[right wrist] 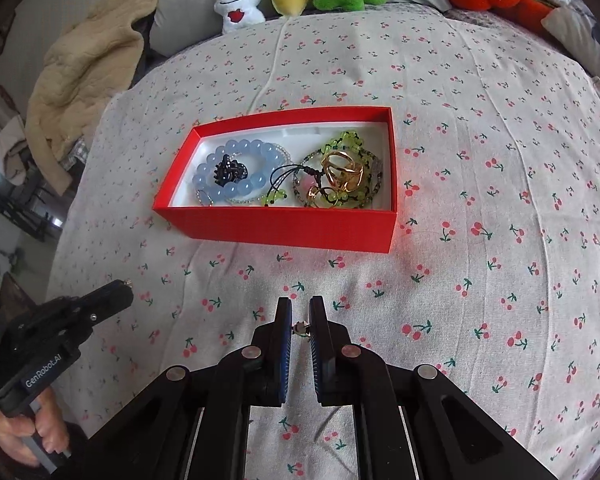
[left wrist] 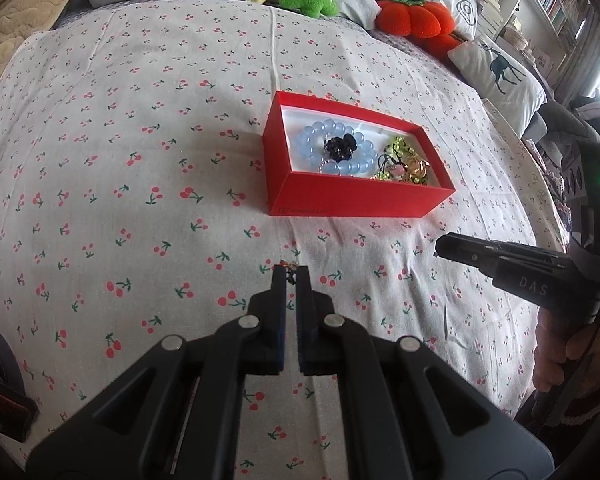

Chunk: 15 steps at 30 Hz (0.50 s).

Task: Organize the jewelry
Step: 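Carry both earrings over and lower them into the red box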

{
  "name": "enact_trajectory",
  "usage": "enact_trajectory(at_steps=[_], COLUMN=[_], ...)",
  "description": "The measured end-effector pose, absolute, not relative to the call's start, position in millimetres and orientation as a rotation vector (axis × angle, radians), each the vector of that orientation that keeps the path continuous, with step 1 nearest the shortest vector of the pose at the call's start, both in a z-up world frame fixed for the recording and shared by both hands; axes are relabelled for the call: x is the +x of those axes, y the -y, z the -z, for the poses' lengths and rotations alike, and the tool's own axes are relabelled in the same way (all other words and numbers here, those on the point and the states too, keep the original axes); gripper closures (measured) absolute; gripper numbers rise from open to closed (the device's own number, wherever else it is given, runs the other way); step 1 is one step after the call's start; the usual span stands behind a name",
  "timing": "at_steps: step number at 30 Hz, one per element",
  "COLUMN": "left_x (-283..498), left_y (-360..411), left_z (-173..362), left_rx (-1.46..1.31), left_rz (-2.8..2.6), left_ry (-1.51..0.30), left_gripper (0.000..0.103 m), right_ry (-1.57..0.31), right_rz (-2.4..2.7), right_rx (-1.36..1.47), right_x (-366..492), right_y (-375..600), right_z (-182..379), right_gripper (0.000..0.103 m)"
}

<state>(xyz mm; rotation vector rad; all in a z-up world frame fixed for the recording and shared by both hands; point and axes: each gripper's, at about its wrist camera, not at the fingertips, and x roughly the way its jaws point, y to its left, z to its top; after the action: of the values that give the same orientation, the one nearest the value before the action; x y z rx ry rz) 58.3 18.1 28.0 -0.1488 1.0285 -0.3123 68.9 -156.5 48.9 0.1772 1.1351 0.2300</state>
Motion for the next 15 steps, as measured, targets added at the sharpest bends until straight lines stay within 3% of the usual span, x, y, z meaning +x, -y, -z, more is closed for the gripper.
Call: enact_trajectory(at_steps=[15], left_x=[106], left_y=[12], left_z=[-52], left_rx=[-0.171], left_rz=[0.373], left_ry=[-0.911], left_gripper=[0.098], right_ry=[-1.015], right_rz=[-0.241], right_rx=[0.378], right_x=[102], right_y=[182], right_z=[-74], right_gripper=[0.094])
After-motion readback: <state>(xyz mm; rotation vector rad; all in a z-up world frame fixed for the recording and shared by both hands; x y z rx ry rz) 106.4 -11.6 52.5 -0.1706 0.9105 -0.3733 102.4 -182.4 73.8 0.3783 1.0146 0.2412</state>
